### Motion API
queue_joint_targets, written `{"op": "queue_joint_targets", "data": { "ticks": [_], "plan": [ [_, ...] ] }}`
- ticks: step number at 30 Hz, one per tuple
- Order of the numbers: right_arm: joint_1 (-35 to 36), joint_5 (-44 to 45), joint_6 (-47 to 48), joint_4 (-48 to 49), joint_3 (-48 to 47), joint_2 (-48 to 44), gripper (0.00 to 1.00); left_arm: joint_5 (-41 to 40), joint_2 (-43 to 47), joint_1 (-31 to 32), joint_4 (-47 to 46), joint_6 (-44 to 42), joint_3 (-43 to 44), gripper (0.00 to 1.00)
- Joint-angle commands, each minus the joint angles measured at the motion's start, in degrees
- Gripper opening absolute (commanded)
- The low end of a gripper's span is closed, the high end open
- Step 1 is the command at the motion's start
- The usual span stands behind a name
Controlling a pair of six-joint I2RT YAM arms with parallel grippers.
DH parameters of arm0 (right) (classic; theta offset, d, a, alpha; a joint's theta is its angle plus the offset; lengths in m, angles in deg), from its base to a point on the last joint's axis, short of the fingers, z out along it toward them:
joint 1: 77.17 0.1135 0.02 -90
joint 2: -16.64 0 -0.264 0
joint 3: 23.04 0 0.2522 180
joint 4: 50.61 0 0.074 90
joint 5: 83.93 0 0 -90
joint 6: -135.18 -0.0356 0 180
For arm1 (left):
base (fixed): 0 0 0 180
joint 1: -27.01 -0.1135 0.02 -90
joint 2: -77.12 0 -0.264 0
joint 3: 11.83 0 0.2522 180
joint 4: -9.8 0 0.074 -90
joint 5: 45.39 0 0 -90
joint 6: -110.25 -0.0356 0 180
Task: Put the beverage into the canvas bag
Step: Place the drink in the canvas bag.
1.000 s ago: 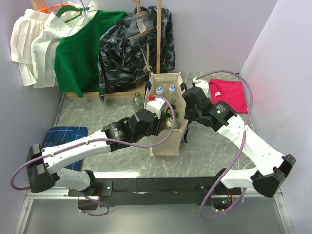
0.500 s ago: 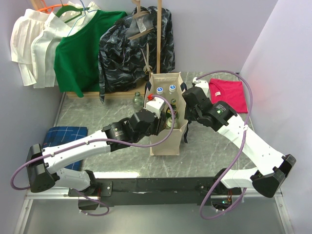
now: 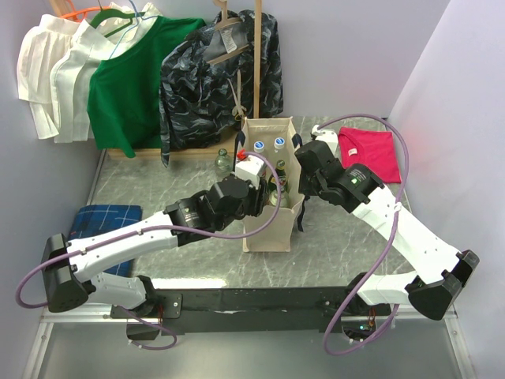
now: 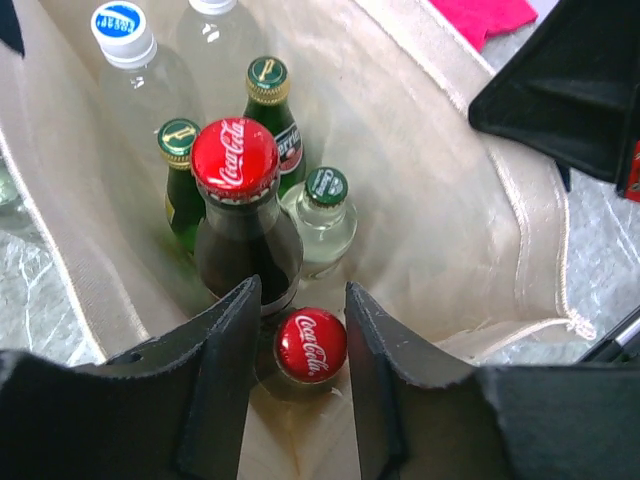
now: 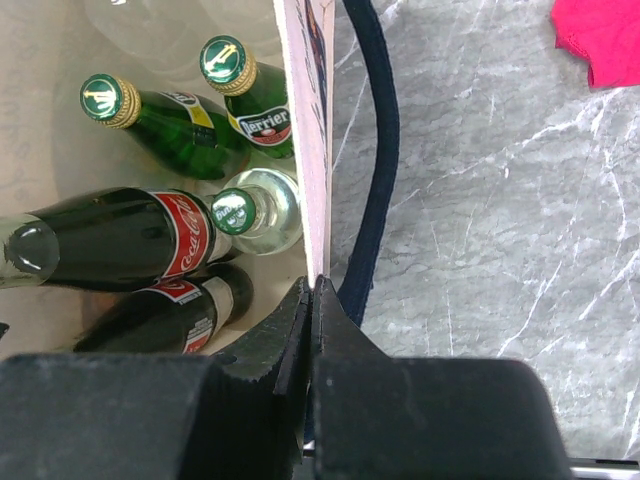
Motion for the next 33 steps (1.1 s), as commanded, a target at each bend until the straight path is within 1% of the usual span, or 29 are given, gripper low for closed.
{"op": "queue_joint_targets", "data": {
  "ticks": [1,3,8,19,26,33],
  "plan": [
    [-0.04,2.61,-0.03,2.93,-3.84,-2.89,0.00,-1.61,1.58,0.32,-3.45,-0.50,1.58,0.44],
    [-0.12,2.61,-0.03,3.01,-3.92,-2.89,0.00,-1.53,1.49,0.32,-3.54,-0.58,1.58,0.42],
    [-0.12,2.52,-0.03,2.93,-4.19,-2.54,0.00,-1.70,1.14,0.32,-2.93,-0.76,1.85,0.41],
    [-0.12,2.52,-0.38,3.01,-4.36,-2.18,0.00,-1.96,1.76,0.32,-3.01,-1.20,1.58,0.46],
    [-0.12,2.43,-0.91,2.93,-4.80,-1.92,0.00,-2.58,3.16,0.32,-2.66,-1.81,2.37,0.51],
    [-0.04,2.34,-1.17,3.01,-4.89,-1.66,0.00,-6.70,6.06,0.32,-2.92,-2.87,3.08,0.59]
  ]
}}
